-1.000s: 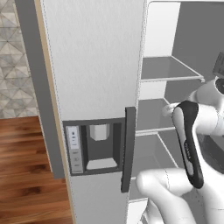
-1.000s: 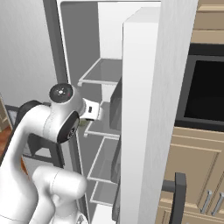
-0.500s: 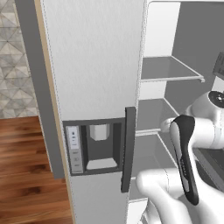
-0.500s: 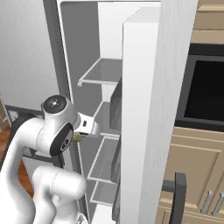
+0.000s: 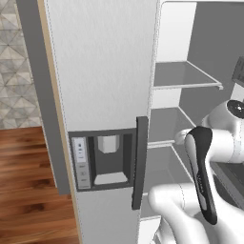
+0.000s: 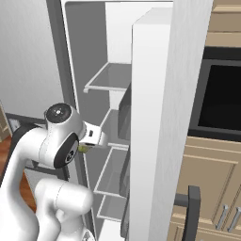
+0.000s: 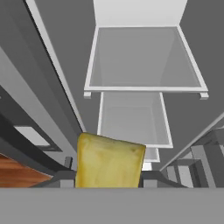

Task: Retrieve the sausage and cheese from the fridge and place them on the cutting board on the counter.

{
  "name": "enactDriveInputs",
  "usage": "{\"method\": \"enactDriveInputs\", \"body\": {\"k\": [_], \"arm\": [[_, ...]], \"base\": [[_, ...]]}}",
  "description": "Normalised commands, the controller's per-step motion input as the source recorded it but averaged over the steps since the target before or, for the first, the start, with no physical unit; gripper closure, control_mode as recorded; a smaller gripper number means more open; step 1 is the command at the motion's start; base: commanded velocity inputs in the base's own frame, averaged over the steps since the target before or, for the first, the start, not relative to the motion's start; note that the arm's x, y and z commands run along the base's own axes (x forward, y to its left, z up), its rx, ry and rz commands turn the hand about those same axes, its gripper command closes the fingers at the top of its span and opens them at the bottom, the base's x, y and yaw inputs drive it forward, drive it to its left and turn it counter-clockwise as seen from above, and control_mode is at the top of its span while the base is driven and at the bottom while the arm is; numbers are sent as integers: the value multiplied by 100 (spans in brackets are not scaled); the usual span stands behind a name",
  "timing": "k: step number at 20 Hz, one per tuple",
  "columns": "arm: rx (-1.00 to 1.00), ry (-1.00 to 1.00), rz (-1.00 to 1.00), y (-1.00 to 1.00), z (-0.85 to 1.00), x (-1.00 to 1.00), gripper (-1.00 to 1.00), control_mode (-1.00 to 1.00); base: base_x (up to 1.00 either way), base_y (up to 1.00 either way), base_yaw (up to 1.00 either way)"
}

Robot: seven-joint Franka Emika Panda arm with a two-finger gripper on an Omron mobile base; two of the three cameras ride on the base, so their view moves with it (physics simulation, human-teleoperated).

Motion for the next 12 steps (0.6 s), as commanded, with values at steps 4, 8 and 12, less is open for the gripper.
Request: {"method": "enactDriveInputs", "body": {"k": [4, 8, 12], "arm": [[0, 0, 0, 0, 0, 0, 100, 100], [0, 0, 0, 0, 0, 0, 100, 100], [0, 0, 0, 0, 0, 0, 100, 100]], "base": [[0, 0, 0], [0, 0, 0], [0, 0, 0]]}}
